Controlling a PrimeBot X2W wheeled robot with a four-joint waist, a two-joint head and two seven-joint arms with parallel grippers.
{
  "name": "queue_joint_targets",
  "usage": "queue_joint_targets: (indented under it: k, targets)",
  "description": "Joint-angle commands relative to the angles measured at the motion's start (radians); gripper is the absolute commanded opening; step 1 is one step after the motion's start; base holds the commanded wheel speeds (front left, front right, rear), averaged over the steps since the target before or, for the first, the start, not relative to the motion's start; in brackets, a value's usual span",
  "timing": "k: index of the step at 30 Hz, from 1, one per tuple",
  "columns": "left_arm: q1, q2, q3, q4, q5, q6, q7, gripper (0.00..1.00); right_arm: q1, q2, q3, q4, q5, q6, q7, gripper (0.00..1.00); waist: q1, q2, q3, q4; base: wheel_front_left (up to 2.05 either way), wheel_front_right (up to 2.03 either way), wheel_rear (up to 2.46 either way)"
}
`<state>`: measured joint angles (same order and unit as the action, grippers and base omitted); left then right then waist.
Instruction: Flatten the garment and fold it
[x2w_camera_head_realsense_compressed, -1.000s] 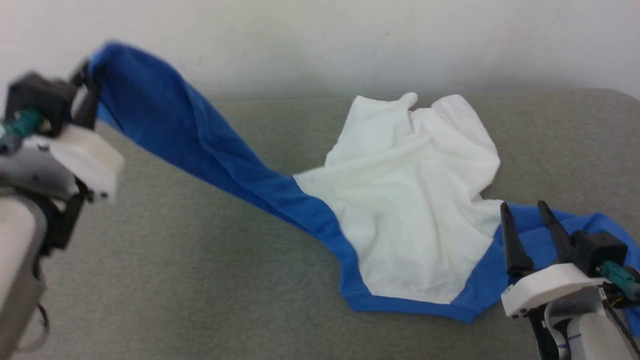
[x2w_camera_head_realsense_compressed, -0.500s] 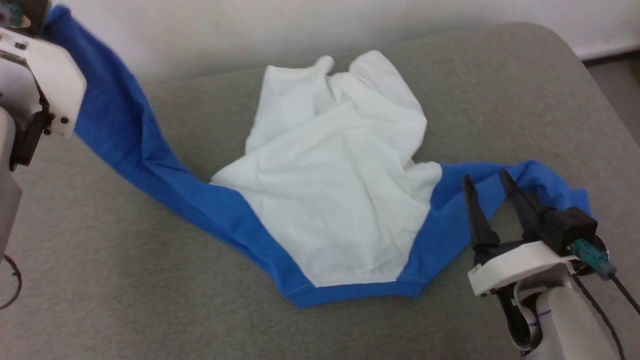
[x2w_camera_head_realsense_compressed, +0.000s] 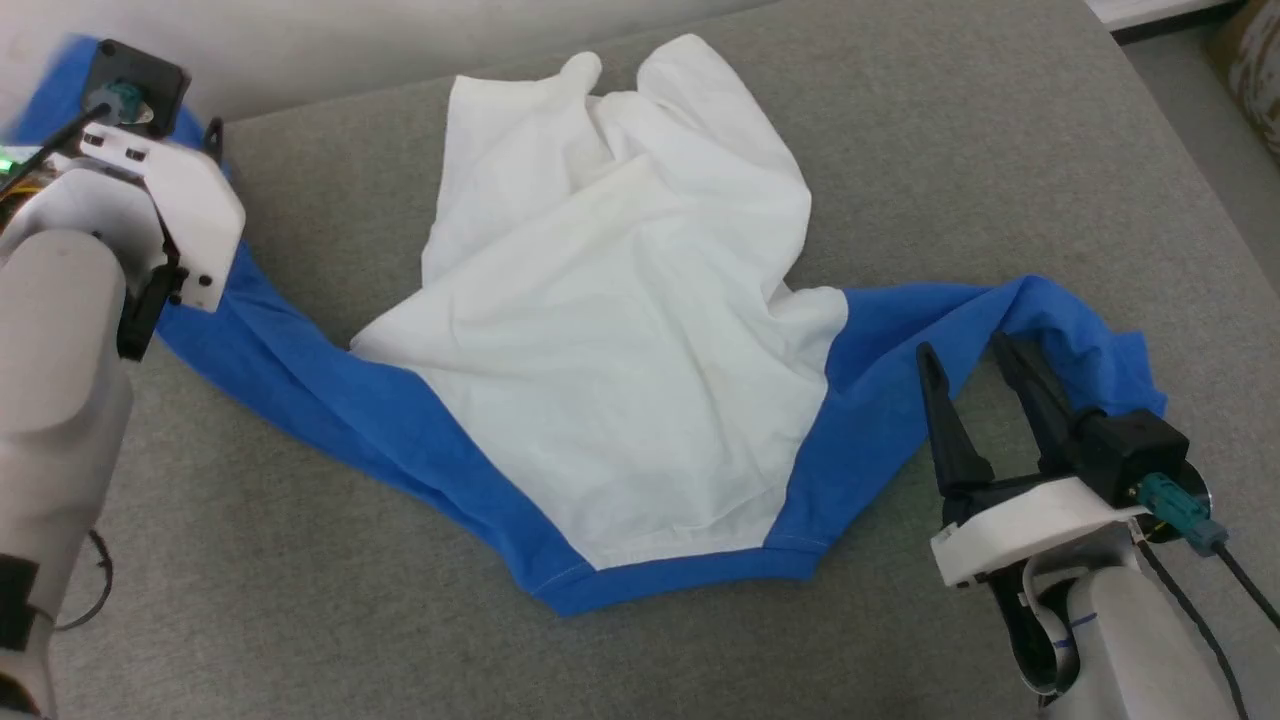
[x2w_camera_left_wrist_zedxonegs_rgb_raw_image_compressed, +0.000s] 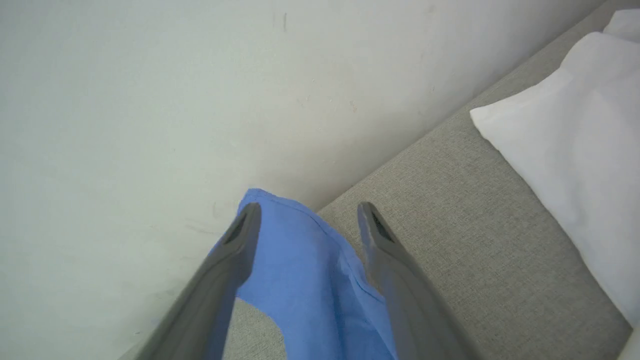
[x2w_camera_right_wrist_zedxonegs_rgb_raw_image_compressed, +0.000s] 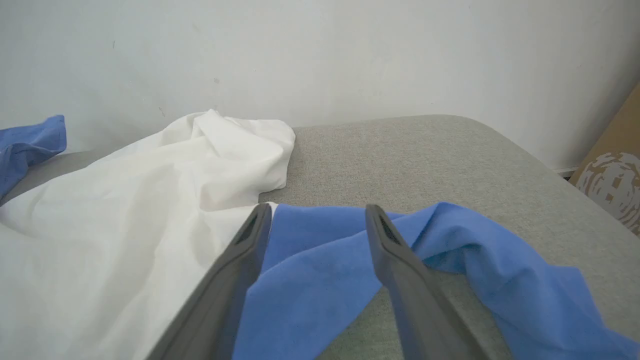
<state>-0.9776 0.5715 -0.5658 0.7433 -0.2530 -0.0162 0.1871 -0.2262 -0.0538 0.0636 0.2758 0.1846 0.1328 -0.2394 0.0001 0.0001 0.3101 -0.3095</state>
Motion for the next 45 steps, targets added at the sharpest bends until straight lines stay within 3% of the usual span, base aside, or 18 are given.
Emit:
queue_joint_targets:
  k: [1, 10, 16, 22, 30, 37, 45]
  targets:
    - [-0.023, -0.007, 0.001, 0.011, 0.002, 0.004, -0.029, 1.0, -0.003, 0.003, -0.005, 0.0, -0.008, -0.002, -0.003, 1.0, -0.0001, -0.0001, -0.033, 0.035, 0.0, 0.0, 0.0]
    - [0.019, -0.09, 0.033, -0.002, -0.057, 0.024, -0.258, 1.0, 0.047, -0.007, -0.067, -0.02, -0.033, -0.002, 0.028, 1.0, -0.0001, -0.0001, -0.168, 0.153, 0.0, 0.0, 0.0]
    - [0.184, -0.124, 0.035, -0.128, -0.107, 0.049, -0.318, 1.0, 0.106, -0.018, -0.119, -0.048, -0.044, -0.002, 0.057, 1.0, -0.0001, -0.0001, -0.246, 0.22, 0.0, 0.0, 0.0]
    - [0.444, -0.138, 0.016, -0.31, -0.172, 0.091, -0.257, 1.0, 0.164, -0.018, -0.136, -0.084, -0.053, -0.002, 0.084, 1.0, -0.0001, -0.0001, -0.293, 0.26, 0.0, 0.0, 0.0]
    - [0.707, -0.171, -0.067, -0.527, -0.253, 0.134, -0.061, 1.0, 0.196, -0.011, -0.129, -0.118, -0.05, -0.002, 0.11, 1.0, -0.0001, -0.0001, -0.286, 0.274, 0.0, 0.0, 0.0]
    - [0.719, -0.236, -0.121, -0.573, -0.285, 0.151, 0.055, 1.0, 0.181, -0.008, -0.122, -0.14, -0.047, -0.002, 0.114, 1.0, -0.0001, -0.0001, -0.221, 0.266, 0.0, 0.0, 0.0]
    - [0.632, -0.319, -0.116, -0.499, -0.302, 0.187, 0.103, 1.0, 0.146, -0.006, -0.108, -0.131, -0.042, -0.002, 0.099, 1.0, -0.0001, -0.0001, -0.147, 0.232, 0.0, 0.0, 0.0]
